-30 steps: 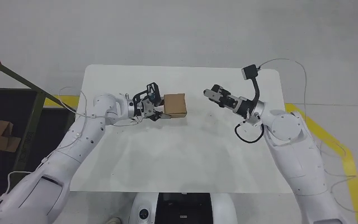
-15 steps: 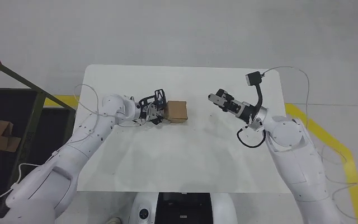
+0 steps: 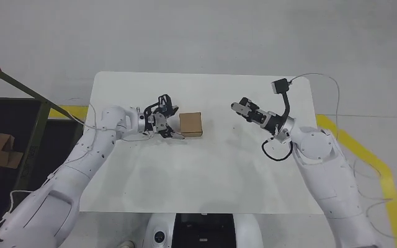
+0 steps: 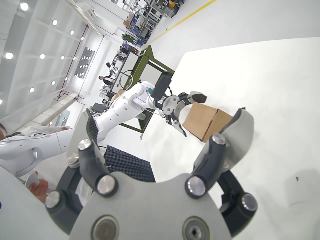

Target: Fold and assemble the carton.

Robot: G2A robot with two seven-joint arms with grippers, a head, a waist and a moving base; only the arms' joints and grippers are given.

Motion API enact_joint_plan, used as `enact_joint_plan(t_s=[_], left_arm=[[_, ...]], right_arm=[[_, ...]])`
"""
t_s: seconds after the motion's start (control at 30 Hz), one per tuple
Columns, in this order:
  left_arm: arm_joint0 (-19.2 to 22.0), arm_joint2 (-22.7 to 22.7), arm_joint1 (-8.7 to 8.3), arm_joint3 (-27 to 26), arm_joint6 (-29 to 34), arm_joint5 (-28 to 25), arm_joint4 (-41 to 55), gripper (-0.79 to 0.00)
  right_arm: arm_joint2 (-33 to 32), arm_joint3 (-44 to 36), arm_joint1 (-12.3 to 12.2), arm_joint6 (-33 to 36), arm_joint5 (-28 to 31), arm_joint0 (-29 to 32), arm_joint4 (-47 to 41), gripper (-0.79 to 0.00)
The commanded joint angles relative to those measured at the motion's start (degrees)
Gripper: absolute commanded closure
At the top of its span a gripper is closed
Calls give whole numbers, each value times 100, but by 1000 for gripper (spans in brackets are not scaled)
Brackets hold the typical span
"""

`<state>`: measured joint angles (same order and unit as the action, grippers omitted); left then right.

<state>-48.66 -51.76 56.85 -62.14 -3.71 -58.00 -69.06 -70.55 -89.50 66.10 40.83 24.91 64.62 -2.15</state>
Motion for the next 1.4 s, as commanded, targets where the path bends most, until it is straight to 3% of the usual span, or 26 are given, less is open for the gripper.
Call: enact_joint_plan(t_s=[0.0,0.17,0.4,0.77,1.13,1.37], left_arm=[[-187,-261,-111,-304,-202,0,24,-785],[-695,-1119,-386,-869,-432,70,368,-785],[-1067,-1853,-554,-1135,566,573,1298,-785],[-1514,-2805,-691,-1340,1273,1567,2566,-785],[-2119,-3525,-764,-1680,1149,2340,2593,-785],[-2207,-3580,-763,-1760,1112,2461,2502,-784]], right_arm=[[-11,66,1,-112,101,-21,90,-785],[-76,251,-5,-487,411,-103,620,-785],[-178,690,-16,-1355,802,-221,1993,-785],[-549,592,-84,-3098,-14,-15,4698,-785],[-970,-36,-141,-3726,-675,262,5712,-785],[-947,-44,-138,-3726,-675,234,5819,-785]])
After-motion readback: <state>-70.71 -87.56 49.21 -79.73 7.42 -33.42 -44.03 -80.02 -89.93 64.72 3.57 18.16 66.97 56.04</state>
